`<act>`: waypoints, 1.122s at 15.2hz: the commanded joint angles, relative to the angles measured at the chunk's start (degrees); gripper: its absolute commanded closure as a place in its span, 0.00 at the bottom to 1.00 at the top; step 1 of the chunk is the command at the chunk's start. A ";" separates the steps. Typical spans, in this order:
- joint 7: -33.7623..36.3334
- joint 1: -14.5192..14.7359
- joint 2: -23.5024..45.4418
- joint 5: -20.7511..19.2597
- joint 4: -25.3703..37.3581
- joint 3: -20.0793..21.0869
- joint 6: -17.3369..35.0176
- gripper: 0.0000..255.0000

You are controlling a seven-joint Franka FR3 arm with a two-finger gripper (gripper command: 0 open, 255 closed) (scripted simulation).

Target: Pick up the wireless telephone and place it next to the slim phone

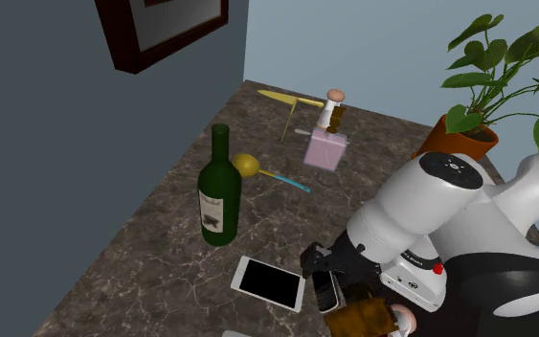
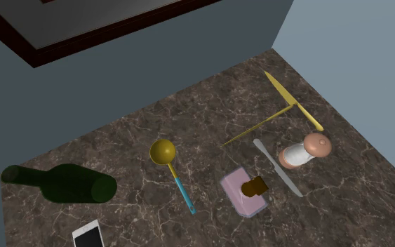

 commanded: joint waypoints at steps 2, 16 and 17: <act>0.33 0.99 2.80 0.45 -2.30 0.56 -2.39 1.00; 1.69 2.64 0.86 -2.12 -1.84 -2.41 -4.95 0.00; 2.01 2.86 -1.49 -3.29 -1.10 -3.80 -8.04 0.00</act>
